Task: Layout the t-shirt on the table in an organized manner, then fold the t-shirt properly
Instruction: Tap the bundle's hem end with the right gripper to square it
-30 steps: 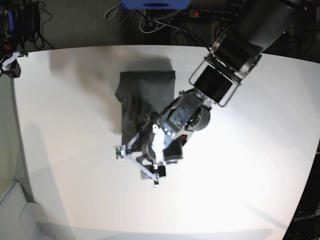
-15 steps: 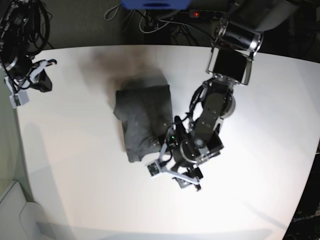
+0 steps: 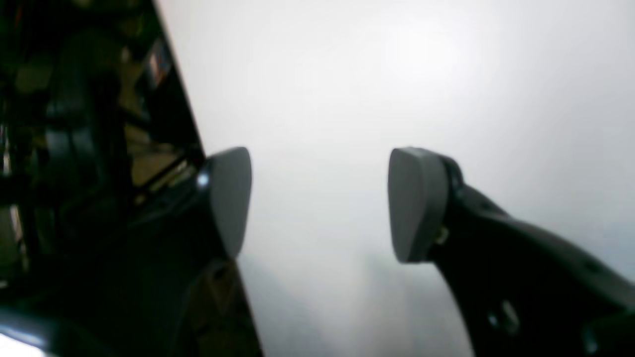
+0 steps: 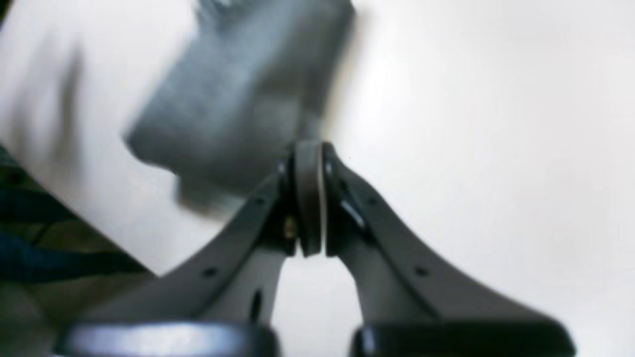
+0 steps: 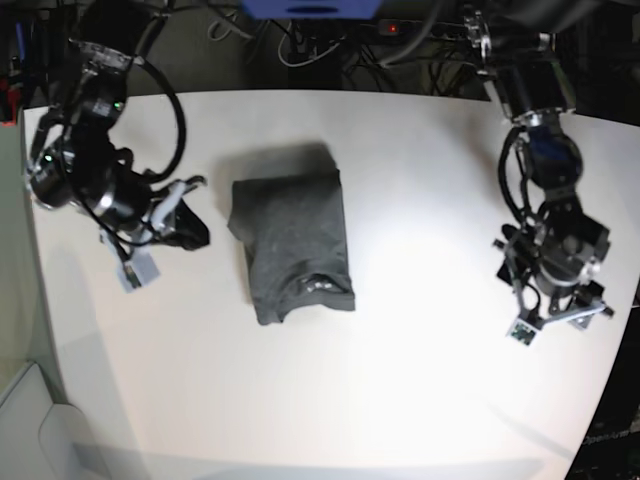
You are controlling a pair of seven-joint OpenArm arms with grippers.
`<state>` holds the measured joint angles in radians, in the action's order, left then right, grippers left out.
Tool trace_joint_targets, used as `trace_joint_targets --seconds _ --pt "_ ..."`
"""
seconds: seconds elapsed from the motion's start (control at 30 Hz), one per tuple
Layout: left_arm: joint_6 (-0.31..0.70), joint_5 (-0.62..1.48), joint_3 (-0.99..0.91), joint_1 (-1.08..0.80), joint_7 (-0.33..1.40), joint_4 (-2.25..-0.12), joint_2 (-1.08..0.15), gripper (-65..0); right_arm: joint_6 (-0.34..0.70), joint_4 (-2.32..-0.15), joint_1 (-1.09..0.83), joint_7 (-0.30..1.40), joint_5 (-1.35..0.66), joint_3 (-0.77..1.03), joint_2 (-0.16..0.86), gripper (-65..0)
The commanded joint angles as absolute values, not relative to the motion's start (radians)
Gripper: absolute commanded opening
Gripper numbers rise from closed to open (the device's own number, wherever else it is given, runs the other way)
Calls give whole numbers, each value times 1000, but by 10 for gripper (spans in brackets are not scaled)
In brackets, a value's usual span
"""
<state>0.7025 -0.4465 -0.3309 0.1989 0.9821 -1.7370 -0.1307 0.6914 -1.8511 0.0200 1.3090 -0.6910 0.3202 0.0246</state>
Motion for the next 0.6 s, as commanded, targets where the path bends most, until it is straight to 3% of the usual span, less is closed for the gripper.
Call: trace_joint_targets --seconds 0.0,0.2,0.23,0.57 --pt "698 -438 -358 189 958 -1782 -148 -292 698 -1865 51 1294 -722 289 12 -650" --pt "698 -435 -556 15 958 -1883 -162 -628 698 -1753 79 1218 -720 113 -41 -650" --pt "698 -435 -584 -2 958 -1888 -162 -650 698 -1719 79 1185 -720 93 -39 -650" --pt "698 -430 -716 -88 949 -1896 -162 -650 698 -1503 31 967 -720 -58 -8 -650"
